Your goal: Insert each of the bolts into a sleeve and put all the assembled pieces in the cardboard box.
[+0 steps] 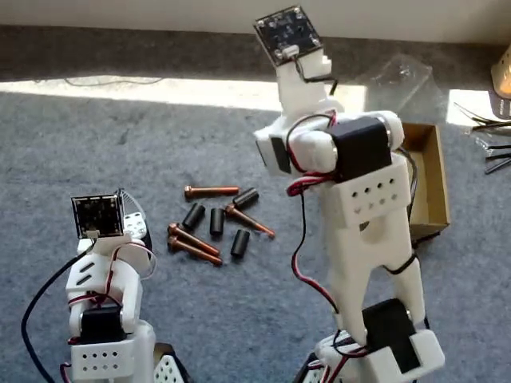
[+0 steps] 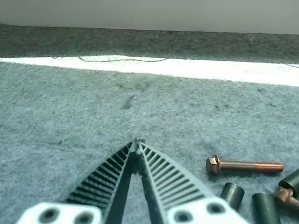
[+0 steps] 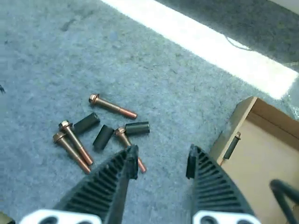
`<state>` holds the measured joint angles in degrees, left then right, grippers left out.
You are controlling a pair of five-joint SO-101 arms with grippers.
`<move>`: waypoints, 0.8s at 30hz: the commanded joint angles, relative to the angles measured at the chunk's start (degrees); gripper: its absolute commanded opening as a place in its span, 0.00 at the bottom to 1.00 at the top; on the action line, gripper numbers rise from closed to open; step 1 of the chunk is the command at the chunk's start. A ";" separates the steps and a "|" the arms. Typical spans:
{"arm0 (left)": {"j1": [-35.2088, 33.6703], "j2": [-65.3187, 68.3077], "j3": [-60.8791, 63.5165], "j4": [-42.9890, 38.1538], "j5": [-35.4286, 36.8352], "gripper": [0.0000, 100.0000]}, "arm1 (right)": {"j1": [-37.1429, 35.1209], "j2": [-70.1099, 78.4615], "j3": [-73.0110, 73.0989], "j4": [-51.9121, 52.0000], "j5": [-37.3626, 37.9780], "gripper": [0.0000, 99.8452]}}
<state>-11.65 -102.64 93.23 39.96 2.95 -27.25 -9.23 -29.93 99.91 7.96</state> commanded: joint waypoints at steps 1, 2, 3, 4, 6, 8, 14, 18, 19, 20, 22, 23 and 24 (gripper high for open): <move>-0.84 -0.04 -0.92 0.53 -0.44 0.00 | -1.19 -5.67 7.34 0.84 0.18 0.16; -0.84 -0.04 -0.84 0.53 -0.44 0.00 | -1.19 -6.20 9.45 0.84 0.18 0.16; -0.84 -0.04 -0.84 0.53 -0.44 0.00 | -1.27 -6.37 11.38 0.84 0.18 0.16; -0.84 -0.04 -0.75 0.53 -0.44 0.00 | -1.63 -6.29 13.49 0.84 0.09 0.16; -0.84 -0.04 -0.75 0.53 -0.44 0.00 | -2.59 -6.20 17.98 0.84 -1.67 0.16; -0.84 -0.04 -0.66 0.44 -0.44 0.00 | -4.00 -6.20 22.73 -0.84 -6.95 0.16; -0.92 -0.04 -0.40 0.44 -0.44 0.00 | -9.27 -6.20 35.21 -11.03 -20.92 0.16; -0.92 -0.04 -0.40 0.44 -0.44 0.00 | -11.82 -6.20 41.01 -15.16 -25.41 0.16; -0.92 -0.04 -0.40 0.44 -0.44 0.00 | -12.26 -6.20 42.15 -15.52 -26.73 0.16; -0.92 -0.04 -0.40 0.44 -0.44 0.00 | -12.62 -6.20 42.86 -15.69 -28.31 0.16; -0.92 -0.04 -0.40 0.44 -0.44 0.00 | -12.79 -6.20 44.00 -15.69 -31.74 0.16; -0.92 -0.04 -0.31 0.44 -0.53 0.00 | -12.79 -6.20 44.18 -15.78 -33.14 0.16; -0.92 -0.04 -0.31 0.44 -0.53 0.00 | -12.79 -6.20 44.09 -15.78 -34.37 0.16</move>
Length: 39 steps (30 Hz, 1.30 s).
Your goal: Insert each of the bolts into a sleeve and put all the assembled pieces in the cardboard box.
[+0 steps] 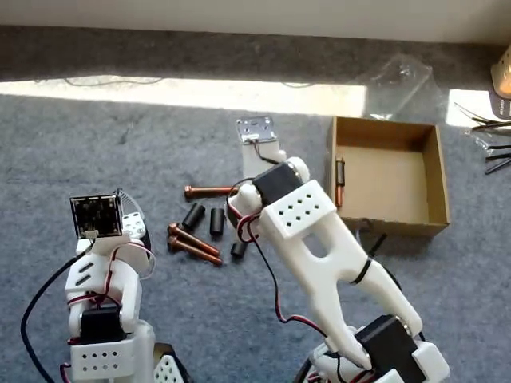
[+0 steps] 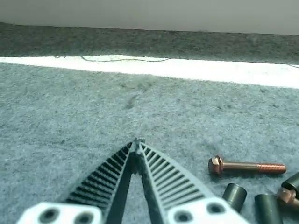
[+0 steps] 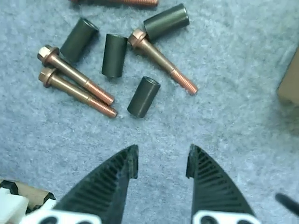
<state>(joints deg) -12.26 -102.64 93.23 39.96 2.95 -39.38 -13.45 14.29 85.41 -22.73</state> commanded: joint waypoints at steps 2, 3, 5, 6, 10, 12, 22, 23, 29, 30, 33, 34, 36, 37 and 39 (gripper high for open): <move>-0.31 -0.04 -0.31 0.44 -0.53 0.00 | -0.66 -1.98 -0.13 -1.27 -6.51 0.16; -0.31 -0.04 0.04 0.44 -0.53 0.00 | -0.66 -1.98 -0.04 -1.45 -8.00 0.16; -0.31 -0.04 0.57 0.26 -0.53 0.00 | -0.66 -1.98 0.92 -3.30 -10.81 0.16; -0.31 -0.04 0.57 0.26 -0.53 0.00 | -0.57 -1.98 1.71 -4.53 -12.31 0.16; -0.31 -0.04 0.75 0.26 -0.53 0.00 | -0.66 -1.98 5.67 -11.38 -17.85 0.16; -0.31 -0.04 0.84 0.26 -0.53 0.00 | -0.66 -1.98 7.16 -13.14 -19.43 0.16; -0.31 -0.04 0.84 0.18 -0.53 0.00 | -1.36 -1.98 11.65 -15.69 -26.20 0.16; -0.22 -0.04 0.84 0.18 -0.53 0.00 | -1.36 -1.98 12.70 -16.92 -27.52 0.16; -0.22 -0.04 0.84 0.18 -0.53 0.00 | -1.45 -1.98 18.33 -24.92 -33.85 0.16; -0.22 -0.04 0.84 0.18 -0.53 0.00 | -1.45 -1.98 18.68 -26.33 -34.90 0.16; -0.22 -0.04 0.84 0.18 -0.53 0.00 | -1.45 -1.98 20.18 -30.73 -38.51 0.16; -0.22 -0.04 0.84 0.18 -0.53 0.00 | -1.45 -1.98 20.35 -31.52 -39.03 0.16; -0.22 -0.04 0.84 0.18 -0.53 0.00 | -1.45 -1.98 20.35 -32.22 -39.12 0.16; -0.22 -0.04 0.84 0.18 -0.53 0.00 | -1.45 -1.98 20.35 -32.31 -39.21 0.16; -0.22 -0.04 0.84 0.18 -0.53 0.00 | -1.45 -1.98 20.53 -32.48 -39.30 0.16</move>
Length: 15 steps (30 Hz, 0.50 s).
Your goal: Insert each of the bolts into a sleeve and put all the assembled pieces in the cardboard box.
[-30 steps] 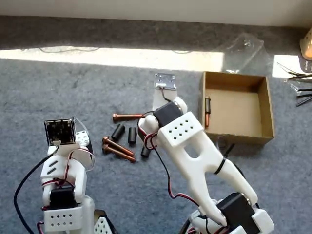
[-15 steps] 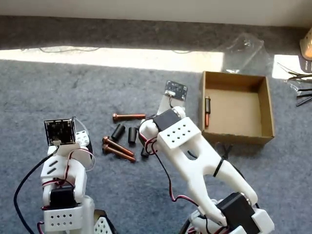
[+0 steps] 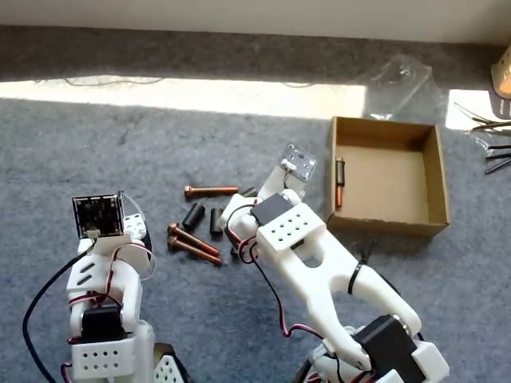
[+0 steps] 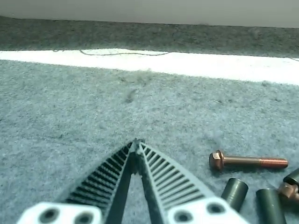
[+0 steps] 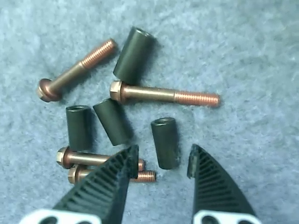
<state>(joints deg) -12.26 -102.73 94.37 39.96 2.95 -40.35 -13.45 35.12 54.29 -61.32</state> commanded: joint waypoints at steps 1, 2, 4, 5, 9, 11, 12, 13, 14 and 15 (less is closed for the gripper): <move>-0.22 0.04 -0.31 0.18 -0.53 0.00 | -0.48 -1.98 -0.13 -1.36 -0.70 0.16; -0.22 0.04 -0.31 0.18 -0.53 0.00 | -0.48 -1.98 -0.13 -1.36 -0.70 0.16; -0.22 0.04 -0.31 0.18 -0.53 0.00 | -0.48 -1.89 -0.04 -1.36 -0.70 0.16; -0.22 0.04 -0.31 0.18 -0.53 0.00 | -0.48 -1.89 0.04 -1.36 -0.70 0.16; -0.22 0.04 -0.31 0.26 -0.53 0.00 | -0.48 -1.89 1.19 -1.45 -0.62 0.16; -0.22 0.04 -0.31 0.26 -0.53 0.00 | -0.57 -1.89 1.89 -2.24 -0.44 0.16; -0.22 0.04 -0.31 0.26 -0.53 0.00 | -0.92 -1.89 1.89 -2.95 -0.35 0.16; -0.22 0.04 -0.31 0.26 -0.53 0.00 | -1.10 -1.89 1.89 -3.30 -0.35 0.16; -0.22 0.04 -0.31 0.26 -0.53 0.00 | -1.10 -1.89 1.89 -3.30 -0.35 0.16; -0.22 0.04 -0.31 0.26 -0.53 0.00 | -1.10 -1.89 1.89 -3.21 -0.35 0.16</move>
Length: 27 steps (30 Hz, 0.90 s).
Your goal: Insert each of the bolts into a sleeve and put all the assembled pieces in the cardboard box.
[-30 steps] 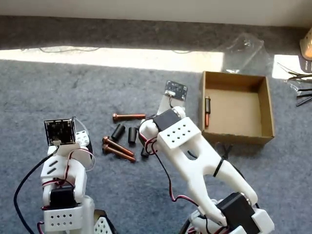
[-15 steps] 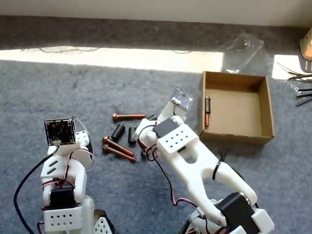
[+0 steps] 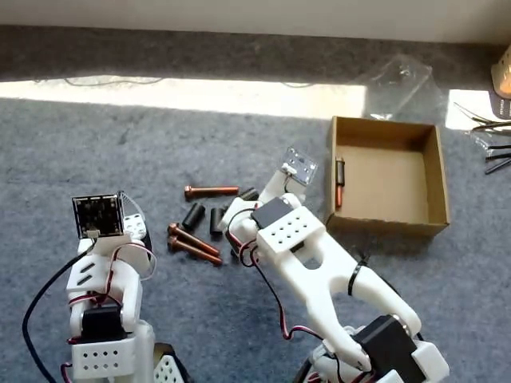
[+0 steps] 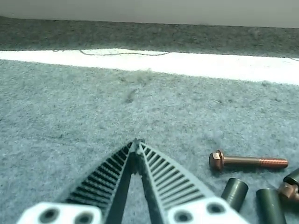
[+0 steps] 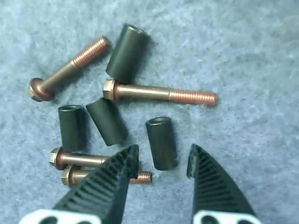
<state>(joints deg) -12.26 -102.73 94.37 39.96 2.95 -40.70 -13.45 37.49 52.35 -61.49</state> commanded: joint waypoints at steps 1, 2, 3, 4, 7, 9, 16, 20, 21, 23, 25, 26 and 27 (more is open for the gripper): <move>-0.22 0.04 -0.31 0.26 -0.53 0.00 | -0.66 -1.89 -0.48 -1.36 -0.18 0.16; -0.22 0.04 -0.31 0.26 -0.53 0.00 | -0.66 -1.89 -0.48 -1.36 -0.18 0.16; -0.22 0.04 -0.31 0.26 -0.53 0.00 | -0.66 -1.89 -0.48 -1.36 -0.18 0.16; -0.22 0.04 -0.31 0.26 -0.53 0.00 | -0.66 -1.89 -0.48 -1.36 -0.09 0.16; -0.31 0.04 -0.31 0.35 -0.53 0.00 | -0.66 -1.89 -0.48 -1.45 -0.09 0.16; -0.31 0.04 -0.31 0.35 -0.53 0.00 | -0.66 -1.80 -0.48 -1.45 -0.09 0.16; -0.31 0.04 -0.31 0.35 -0.53 0.00 | -0.75 -1.80 -0.40 -1.54 3.43 0.16; -0.31 0.04 -0.22 0.35 -0.53 0.00 | -0.66 -0.13 1.80 -5.49 3.52 0.16; -0.31 0.04 -0.22 0.35 -0.53 0.00 | -0.75 0.92 2.51 -6.11 3.52 0.16; -0.31 0.04 -0.22 0.35 -0.53 0.00 | -0.75 2.59 3.30 -5.14 3.69 0.16; -0.31 0.04 -0.22 0.44 -0.53 0.00 | -0.75 3.47 2.33 -4.88 3.60 0.16; -0.31 0.04 -0.22 0.44 -0.53 0.00 | -0.75 4.00 1.98 -4.88 3.60 0.16; -0.31 0.04 -0.22 0.44 -0.53 0.00 | -0.75 4.35 1.98 -5.05 3.60 0.16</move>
<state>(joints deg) -12.26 -102.73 94.37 39.96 2.95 -40.70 -9.23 41.01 47.87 -58.68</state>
